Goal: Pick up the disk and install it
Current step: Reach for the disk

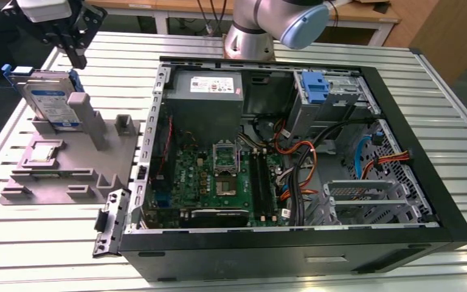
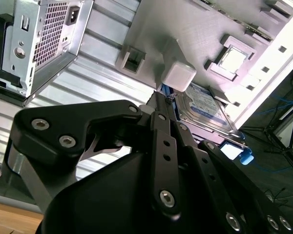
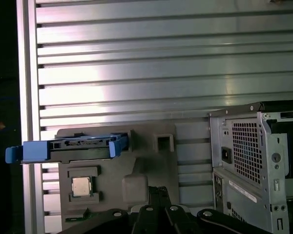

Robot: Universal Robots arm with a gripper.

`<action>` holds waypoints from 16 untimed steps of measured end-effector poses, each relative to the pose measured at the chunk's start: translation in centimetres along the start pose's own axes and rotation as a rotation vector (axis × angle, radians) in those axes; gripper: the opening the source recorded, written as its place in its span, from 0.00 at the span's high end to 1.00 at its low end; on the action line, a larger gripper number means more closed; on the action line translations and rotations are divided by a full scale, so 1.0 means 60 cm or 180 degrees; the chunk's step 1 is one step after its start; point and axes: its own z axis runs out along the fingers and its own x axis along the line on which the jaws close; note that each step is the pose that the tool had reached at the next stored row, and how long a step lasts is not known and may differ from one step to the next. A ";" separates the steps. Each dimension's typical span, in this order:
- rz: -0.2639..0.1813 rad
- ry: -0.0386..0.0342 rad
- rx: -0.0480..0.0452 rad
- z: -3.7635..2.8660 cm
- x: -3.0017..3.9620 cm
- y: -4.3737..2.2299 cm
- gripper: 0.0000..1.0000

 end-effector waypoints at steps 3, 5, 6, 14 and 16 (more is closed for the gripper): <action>0.0000 0.0000 0.0000 0.000 0.005 0.001 0.90; 0.0000 0.0000 0.0000 0.000 0.009 0.002 0.90; 0.0000 0.0000 0.0000 0.000 0.010 0.003 0.90; 0.0000 0.0000 0.0000 0.000 0.013 0.003 0.90; 0.0000 0.0000 0.0000 0.000 0.013 0.003 0.90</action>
